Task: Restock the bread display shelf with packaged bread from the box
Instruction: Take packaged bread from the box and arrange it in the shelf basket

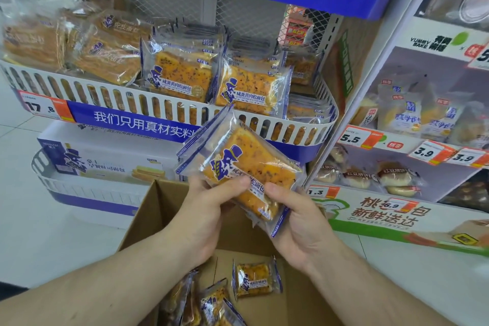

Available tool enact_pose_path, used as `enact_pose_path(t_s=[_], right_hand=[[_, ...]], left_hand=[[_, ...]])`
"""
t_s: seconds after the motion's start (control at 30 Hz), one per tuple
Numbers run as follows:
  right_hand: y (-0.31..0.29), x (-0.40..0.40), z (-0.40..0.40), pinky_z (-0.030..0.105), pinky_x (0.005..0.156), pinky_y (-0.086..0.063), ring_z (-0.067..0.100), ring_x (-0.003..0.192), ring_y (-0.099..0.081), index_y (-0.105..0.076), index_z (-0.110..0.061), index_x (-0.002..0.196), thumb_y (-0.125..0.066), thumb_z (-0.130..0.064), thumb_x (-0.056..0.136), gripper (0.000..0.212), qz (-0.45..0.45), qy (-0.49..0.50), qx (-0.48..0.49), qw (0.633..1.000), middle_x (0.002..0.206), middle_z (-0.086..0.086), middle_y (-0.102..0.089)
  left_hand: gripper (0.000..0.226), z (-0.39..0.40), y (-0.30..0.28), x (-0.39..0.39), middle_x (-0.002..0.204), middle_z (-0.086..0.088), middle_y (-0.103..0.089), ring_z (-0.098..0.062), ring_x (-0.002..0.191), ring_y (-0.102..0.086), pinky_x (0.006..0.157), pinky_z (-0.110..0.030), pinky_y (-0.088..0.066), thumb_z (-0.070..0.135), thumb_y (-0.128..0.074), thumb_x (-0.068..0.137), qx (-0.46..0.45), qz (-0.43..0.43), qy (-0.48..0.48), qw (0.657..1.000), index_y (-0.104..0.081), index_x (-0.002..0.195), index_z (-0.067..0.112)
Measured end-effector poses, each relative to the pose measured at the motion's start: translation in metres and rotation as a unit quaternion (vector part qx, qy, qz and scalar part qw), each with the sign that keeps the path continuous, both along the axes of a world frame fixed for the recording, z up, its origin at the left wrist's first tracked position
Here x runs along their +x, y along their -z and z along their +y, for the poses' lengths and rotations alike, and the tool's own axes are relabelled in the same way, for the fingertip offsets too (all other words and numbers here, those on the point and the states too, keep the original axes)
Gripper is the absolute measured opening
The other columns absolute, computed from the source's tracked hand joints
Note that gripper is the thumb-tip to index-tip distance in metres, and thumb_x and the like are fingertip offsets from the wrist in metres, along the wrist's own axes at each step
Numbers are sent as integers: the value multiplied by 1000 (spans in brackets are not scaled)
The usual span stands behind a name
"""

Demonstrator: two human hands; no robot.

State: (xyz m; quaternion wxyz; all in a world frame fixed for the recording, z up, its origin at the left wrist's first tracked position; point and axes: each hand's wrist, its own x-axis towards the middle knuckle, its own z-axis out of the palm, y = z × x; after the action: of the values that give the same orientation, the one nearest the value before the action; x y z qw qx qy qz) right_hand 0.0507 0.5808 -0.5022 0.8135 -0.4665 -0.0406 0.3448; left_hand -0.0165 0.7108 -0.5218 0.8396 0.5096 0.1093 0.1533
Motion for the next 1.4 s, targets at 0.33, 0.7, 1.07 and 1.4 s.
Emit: enact_pose_path(t_s=[0.33, 0.7, 1.07, 1.4], right_hand=[[6, 1, -9, 51, 86, -54, 37, 110, -68, -58, -11, 132, -102, -25, 34, 108, 90, -33, 55, 994, 124, 21, -68], [-2, 3, -11, 53, 92, -54, 33, 104, -71, -60, -10, 128, -97, -25, 47, 91, 42, -81, -14, 996, 118, 18, -71], [-32, 19, -23, 57, 98, -49, 36, 98, -71, -62, -10, 118, -74, -17, 62, 58, 48, 53, -6, 997, 104, 18, -76], [-84, 90, -27, 53, 96, -52, 41, 105, -68, -59, -11, 123, -76, -22, 68, 58, 48, 126, 68, 989, 111, 21, -73]], left_hand=[[115, 11, -16, -1, 131, -4, -60, -22, 115, -65, 83, -25, -56, 45, -98, 41, 95, -69, -37, 992, -37, 139, 34], [43, 24, -30, -4, 97, -3, -73, -20, 87, -73, 63, -28, -58, 25, -76, 63, 108, -32, -98, 989, -58, 102, 26], [30, 17, -90, 28, 91, 1, -74, -19, 81, -74, 80, -43, -61, 26, -84, 73, 291, 67, -20, 954, -66, 96, 21], [36, 8, -158, 122, 102, 3, -73, -14, 92, -71, 85, -37, -59, 50, -69, 85, 362, 67, 63, 928, -56, 110, 29]])
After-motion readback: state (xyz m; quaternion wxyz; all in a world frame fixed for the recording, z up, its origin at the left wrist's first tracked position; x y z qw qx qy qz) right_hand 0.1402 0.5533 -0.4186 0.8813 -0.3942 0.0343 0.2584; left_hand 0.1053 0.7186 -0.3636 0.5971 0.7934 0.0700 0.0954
